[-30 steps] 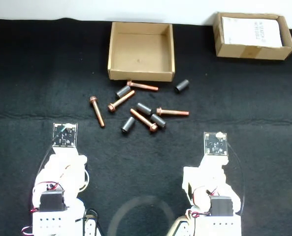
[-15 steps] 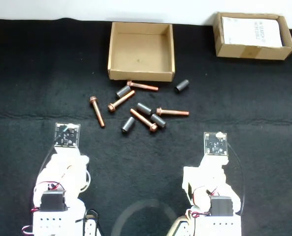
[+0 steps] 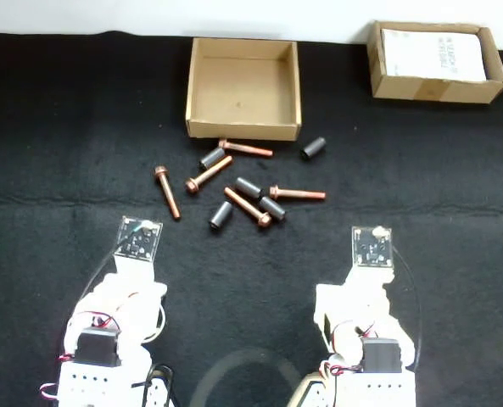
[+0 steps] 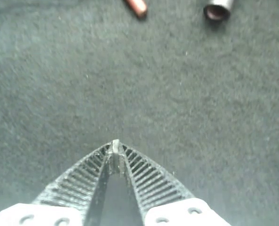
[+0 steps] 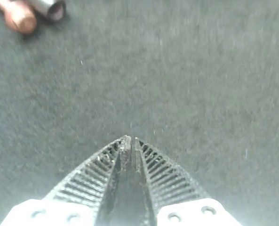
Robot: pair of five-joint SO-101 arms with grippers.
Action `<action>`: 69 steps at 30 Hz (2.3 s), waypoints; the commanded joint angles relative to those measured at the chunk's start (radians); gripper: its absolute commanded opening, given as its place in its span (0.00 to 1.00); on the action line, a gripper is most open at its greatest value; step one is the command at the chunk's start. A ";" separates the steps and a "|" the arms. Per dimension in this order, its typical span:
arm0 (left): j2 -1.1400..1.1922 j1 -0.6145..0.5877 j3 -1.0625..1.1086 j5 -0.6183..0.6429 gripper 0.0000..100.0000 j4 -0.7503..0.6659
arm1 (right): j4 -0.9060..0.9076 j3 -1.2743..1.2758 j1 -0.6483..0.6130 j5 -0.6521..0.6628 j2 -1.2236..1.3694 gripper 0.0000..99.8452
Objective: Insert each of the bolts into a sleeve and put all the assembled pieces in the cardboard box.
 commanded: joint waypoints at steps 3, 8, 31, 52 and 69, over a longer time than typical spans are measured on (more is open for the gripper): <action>-0.008 0.010 0.016 -0.005 0.01 -0.035 | -0.097 0.130 -0.005 -0.009 0.008 0.02; -0.008 -0.016 0.016 -0.003 0.01 -0.256 | -0.186 0.133 -0.004 -0.011 0.008 0.02; -0.002 0.211 0.016 -0.005 0.01 -0.229 | -0.392 0.133 -0.070 0.140 0.018 0.27; 0.223 0.085 -0.274 0.057 0.14 -0.229 | -0.199 -0.252 -0.031 0.295 0.202 0.27; 1.325 0.077 -1.132 0.058 0.13 -0.235 | -0.189 -1.109 -0.031 -0.029 1.363 0.27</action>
